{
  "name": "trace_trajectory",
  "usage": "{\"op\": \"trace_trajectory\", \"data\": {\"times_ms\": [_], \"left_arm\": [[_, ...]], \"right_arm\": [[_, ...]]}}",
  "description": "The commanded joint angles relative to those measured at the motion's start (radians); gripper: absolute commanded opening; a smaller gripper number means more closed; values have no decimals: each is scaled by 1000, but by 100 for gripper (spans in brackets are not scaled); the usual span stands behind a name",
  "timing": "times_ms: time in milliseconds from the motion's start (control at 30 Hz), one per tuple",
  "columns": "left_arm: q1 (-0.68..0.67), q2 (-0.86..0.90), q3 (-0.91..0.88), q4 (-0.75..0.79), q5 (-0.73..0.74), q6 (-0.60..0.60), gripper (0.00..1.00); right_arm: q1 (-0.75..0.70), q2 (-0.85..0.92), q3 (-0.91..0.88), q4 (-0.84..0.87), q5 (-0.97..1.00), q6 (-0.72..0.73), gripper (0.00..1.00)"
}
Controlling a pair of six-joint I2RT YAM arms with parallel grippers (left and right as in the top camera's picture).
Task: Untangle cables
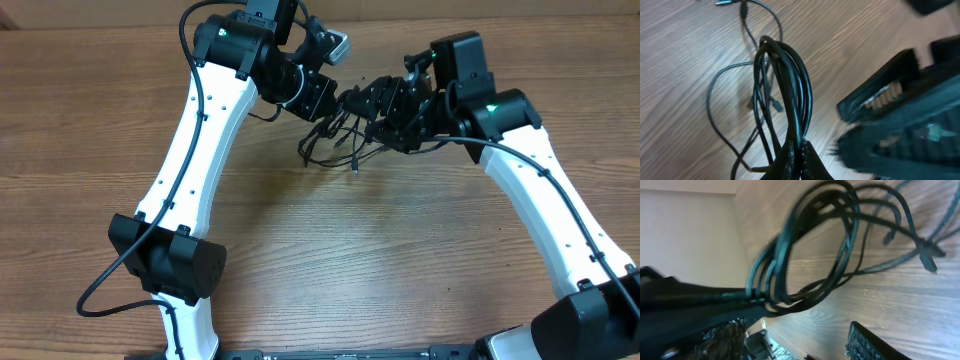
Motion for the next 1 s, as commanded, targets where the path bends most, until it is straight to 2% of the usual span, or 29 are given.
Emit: {"op": "trace_trajectory", "data": {"times_ms": [0,100,433,733,800,867,933,967], "left_arm": [[1,-31,26,6,76,-41,4],[1,-31,26,7,114,-40,4],[2,-31,26,10,215,-39,4],[23,-31,26,8,303,-37,4],[33,-31,26,6,315,-37,4],[39,-31,26,3,316,-37,4],[40,-31,26,0,316,-37,4],[40,-31,26,-1,316,-36,4]], "right_arm": [[6,2,-5,-5,54,24,63],[6,2,-5,-6,74,32,59],[6,4,-5,-16,167,35,57],[6,57,-5,-17,170,34,57],[6,79,-5,-17,168,34,52],[6,95,-5,-16,166,31,30],[6,104,-5,-12,167,31,15],[6,106,-5,-10,167,31,11]]}}
